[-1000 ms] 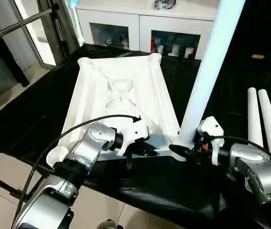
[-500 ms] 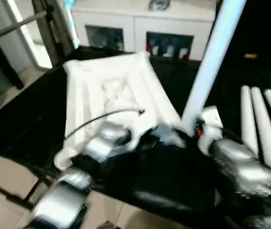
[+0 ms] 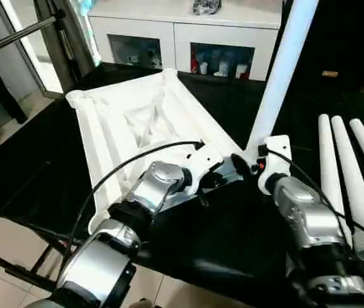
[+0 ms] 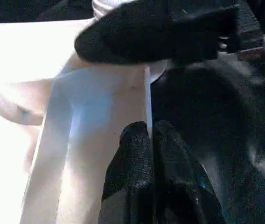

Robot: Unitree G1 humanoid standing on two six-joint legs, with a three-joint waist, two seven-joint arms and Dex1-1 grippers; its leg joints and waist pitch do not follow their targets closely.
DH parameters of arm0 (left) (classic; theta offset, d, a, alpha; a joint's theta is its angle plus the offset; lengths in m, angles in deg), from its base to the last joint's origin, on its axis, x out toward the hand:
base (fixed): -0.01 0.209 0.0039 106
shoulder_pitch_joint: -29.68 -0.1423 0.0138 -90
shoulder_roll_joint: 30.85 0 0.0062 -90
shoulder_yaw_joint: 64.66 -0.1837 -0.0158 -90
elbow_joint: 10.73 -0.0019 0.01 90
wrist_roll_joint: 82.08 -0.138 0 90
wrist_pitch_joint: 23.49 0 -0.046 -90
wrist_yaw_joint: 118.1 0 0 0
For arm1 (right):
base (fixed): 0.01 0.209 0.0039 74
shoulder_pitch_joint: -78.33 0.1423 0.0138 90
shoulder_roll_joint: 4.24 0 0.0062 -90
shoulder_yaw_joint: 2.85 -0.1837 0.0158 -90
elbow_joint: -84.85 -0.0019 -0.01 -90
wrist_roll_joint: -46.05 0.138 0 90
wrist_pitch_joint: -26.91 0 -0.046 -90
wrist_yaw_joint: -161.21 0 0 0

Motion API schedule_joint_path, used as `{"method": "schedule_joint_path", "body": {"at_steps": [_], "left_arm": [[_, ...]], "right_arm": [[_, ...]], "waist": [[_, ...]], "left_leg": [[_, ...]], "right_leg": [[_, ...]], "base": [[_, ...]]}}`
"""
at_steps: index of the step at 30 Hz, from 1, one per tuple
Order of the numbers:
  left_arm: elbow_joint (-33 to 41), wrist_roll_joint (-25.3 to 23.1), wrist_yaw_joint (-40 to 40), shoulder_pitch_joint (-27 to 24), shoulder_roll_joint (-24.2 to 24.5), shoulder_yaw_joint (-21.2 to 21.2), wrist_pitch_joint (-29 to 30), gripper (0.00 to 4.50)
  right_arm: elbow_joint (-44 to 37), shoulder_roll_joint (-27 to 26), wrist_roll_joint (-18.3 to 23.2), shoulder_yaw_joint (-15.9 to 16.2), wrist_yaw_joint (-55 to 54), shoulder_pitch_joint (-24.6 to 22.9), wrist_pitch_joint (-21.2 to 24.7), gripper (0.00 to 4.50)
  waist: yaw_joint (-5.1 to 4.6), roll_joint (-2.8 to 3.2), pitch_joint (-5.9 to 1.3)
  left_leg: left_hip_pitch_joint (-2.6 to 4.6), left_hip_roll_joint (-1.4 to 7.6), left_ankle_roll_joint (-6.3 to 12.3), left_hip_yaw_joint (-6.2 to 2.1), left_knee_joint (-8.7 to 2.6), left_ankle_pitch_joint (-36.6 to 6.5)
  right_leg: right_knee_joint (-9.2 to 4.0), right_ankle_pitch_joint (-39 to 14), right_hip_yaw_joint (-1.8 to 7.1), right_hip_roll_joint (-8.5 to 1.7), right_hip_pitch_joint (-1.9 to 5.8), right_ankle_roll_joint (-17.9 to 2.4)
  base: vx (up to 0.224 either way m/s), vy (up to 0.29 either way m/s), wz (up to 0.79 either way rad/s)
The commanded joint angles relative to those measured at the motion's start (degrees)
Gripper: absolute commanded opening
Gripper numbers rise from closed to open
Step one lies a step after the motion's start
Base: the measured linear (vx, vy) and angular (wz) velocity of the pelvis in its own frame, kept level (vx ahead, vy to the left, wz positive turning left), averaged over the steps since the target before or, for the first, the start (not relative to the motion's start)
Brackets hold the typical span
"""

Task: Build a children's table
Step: Rotate leg to tighten

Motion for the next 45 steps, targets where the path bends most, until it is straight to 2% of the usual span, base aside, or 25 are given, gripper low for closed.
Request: {"method": "schedule_joint_path", "body": {"at_steps": [1,2,3,7,10,12,17,22,24,27,31,32,33,35,36,37,39,42,43,45], "left_arm": [[4.6,2.3,-5.8,-1.1,0.2,-1.3,-4.4,0.0],[5.5,2.5,-7.4,-1.7,1.0,-1.5,-4.9,0.0],[6.1,2.6,-8.6,-2.2,1.6,-1.7,-5.2,0.0],[9.1,3.4,-14.4,-4.4,5.2,-2.0,-5.8,0.0],[10.5,4.1,-17.1,-5.2,6.8,-2.2,-6.6,0.0],[13.0,4.5,-20.9,-6.3,9.1,-2.8,-6.8,0.0],[15.2,4.9,-23.9,-7.3,11.1,-3.0,-6.6,0.0],[15.7,5.0,-24.4,-7.6,11.2,-3.0,-6.5,0.0],[15.7,5.0,-23.9,-7.6,10.8,-2.9,-6.1,0.0],[14.8,4.4,-21.1,-7.1,9.7,-2.2,-4.9,0.0],[8.6,2.3,-10.5,-3.2,5.6,-0.3,-2.7,0.0],[6.6,1.7,-7.2,-1.8,4.3,0.2,-1.9,0.0],[4.5,1.2,-3.5,-0.4,2.8,0.7,-1.1,0.0],[2.6,1.0,0.5,1.1,1.4,1.5,-0.2,0.0],[1.8,0.9,2.4,1.7,0.6,1.9,0.3,0.0],[0.7,1.2,4.6,2.7,-0.6,2.5,0.9,0.0],[-0.5,1.3,7.4,3.8,-2.3,2.9,0.8,0.0],[-1.4,1.3,6.9,4.3,-3.9,2.7,-0.9,0.0],[-1.6,1.3,6.5,4.3,-4.1,2.5,-1.5,0.0],[-0.9,1.4,3.8,3.6,-3.9,1.8,-3.2,0.0]], "right_arm": [[-1.9,1.2,2.1,4.5,7.2,-1.5,1.2,3.93],[-3.1,2.7,2.3,4.9,9.4,-2.1,1.2,3.93],[-4.0,3.8,2.5,5.2,11.2,-2.5,1.2,3.93],[-9.1,10.9,3.5,7.4,21.6,-5.5,1.8,3.93],[-10.8,13.1,4.1,7.7,24.8,-6.5,2.1,3.93],[-12.7,15.9,5.4,8.2,28.9,-7.7,2.3,3.93],[-13.7,17.2,6.4,8.2,31.2,-8.6,2.7,3.49],[-14.5,16.7,7.1,8.5,31.7,-8.9,3.3,3.17],[-14.6,16.0,7.5,8.7,31.2,-9.2,3.6,2.93],[-13.9,14.0,7.0,8.4,28.4,-9.2,3.7,2.84],[-6.3,6.9,2.9,5.4,12.6,-6.2,3.8,2.78],[-4.2,4.9,2.1,4.4,8.0,-5.3,4.0,2.77],[-1.9,2.8,1.3,3.4,3.2,-4.3,4.5,2.77],[0.2,1.1,0.5,2.9,-0.6,-3.3,4.7,2.77],[1.1,0.4,0.0,2.7,-2.4,-2.9,4.8,2.76],[3.0,-1.3,0.1,1.7,-5.5,-1.7,4.8,2.76],[5.9,-3.8,0.0,0.9,-9.3,0.5,3.9,2.76],[6.9,-5.4,-0.5,2.0,-7.6,2.0,1.2,2.76],[6.8,-5.8,-0.3,1.9,-7.2,2.2,1.0,3.11],[5.9,-5.4,0.5,2.1,-4.9,2.3,0.7,3.45]], "waist": [[0.43,-1.11,-3.77],[0.64,-1.14,-3.84],[0.69,-1.03,-3.8],[1.09,-1.05,-3.77],[1.62,-1.01,-3.61],[1.8,-1.05,-3.65],[2.11,-0.92,-3.82],[2.28,-0.87,-3.81],[2.26,-0.91,-3.8],[2.17,-0.88,-3.77],[1.62,-0.99,-3.59],[1.13,-0.94,-3.52],[1.06,-1.01,-3.55],[0.8,-1.0,-3.47],[0.63,-0.96,-3.49],[0.53,-0.6,-3.55],[0.2,-0.68,-3.64],[0.12,-0.73,-3.84],[0.19,-0.76,-3.91],[0.24,-0.85,-3.96]], "left_leg": [[-0.11,2.94,4.6,-1.42,-3.89,-9.5],[-0.07,3.07,4.97,-1.47,-3.85,-9.4],[0.02,3.18,5.57,-1.36,-3.78,-9.4],[-0.1,3.3,6.12,-1.24,-3.67,-8.9],[0.08,3.43,5.51,-1.21,-3.82,-10.7],[0.15,3.47,5.23,-1.3,-3.88,-10.7],[0.09,3.59,5.17,-1.28,-3.77,-9.8],[0.01,3.46,4.76,-1.3,-3.75,-9.6],[-0.02,3.48,4.75,-1.32,-3.77,-9.5],[0.06,3.42,4.26,-1.36,-3.85,-10.0],[0.09,3.07,3.03,-1.32,-3.99,-10.8],[0.39,2.8,1.56,-1.43,-4.13,-11.8],[0.29,2.74,1.37,-1.51,-4.12,-11.8],[0.42,2.74,1.41,-1.46,-4.12,-12.1],[0.47,2.65,1.77,-1.39,-4.06,-12.0],[0.44,2.64,1.9,-1.47,-4.07,-11.7],[0.16,2.61,1.86,-1.54,-4.11,-11.5],[-0.14,2.54,2.88,-1.44,-3.9,-10.3],[-0.01,2.63,3.27,-1.44,-3.89,-9.8],[-0.09,2.72,3.98,-1.39,-3.79,-9.0]], "right_leg": [[-5.23,-14.7,3.25,-5.15,3.55,-9.1],[-5.14,-14.2,3.22,-5.24,3.68,-9.2],[-5.13,-13.6,3.33,-5.15,3.47,-9.3],[-4.98,-13.2,3.35,-5.09,3.41,-9.6],[-5.37,-17.4,3.35,-5.15,3.12,-8.8],[-5.38,-17.8,3.33,-5.19,3.1,-8.6],[-4.96,-14.9,3.34,-5.12,2.96,-9.7],[-5.01,-15.5,3.28,-5.15,3.03,-9.4],[-5.03,-15.4,3.29,-5.14,3.03,-9.3],[-5.12,-16.2,3.23,-5.14,2.95,-9.1],[-5.51,-18.9,3.12,-5.03,2.89,-8.4],[-5.81,-21.5,2.89,-5.02,2.75,-7.9],[-5.86,-22.1,2.88,-5.11,2.97,-7.5],[-6.12,-23.0,2.96,-5.11,2.87,-6.8],[-6.25,-22.9,2.97,-5.02,2.8,-6.7],[-6.14,-22.1,3.05,-5.06,2.84,-6.9],[-5.95,-20.2,3.0,-4.95,2.96,-7.2],[-5.65,-16.5,3.03,-5.0,3.31,-8.0],[-5.46,-15.0,3.07,-4.95,3.34,-8.4],[-5.2,-12.8,3.15,-5.03,3.43,-9.2]], "base": [[0.0,0.0,0.0],[0.0,0.0,0.0],[0.0,0.0,0.0],[0.0,0.0,0.0],[0.0,0.0,0.0],[0.0,0.0,0.0],[0.0,0.0,0.0],[0.0,0.0,0.0],[0.0,0.0,0.0],[0.0,0.0,0.0],[0.0,0.0,0.0],[0.0,0.0,0.0],[0.0,0.0,0.0],[0.0,0.0,0.0],[0.0,0.0,0.0],[0.0,0.0,0.0],[0.0,0.0,0.0],[0.0,0.0,0.0],[0.0,0.0,0.0],[0.0,0.0,0.0]]}}
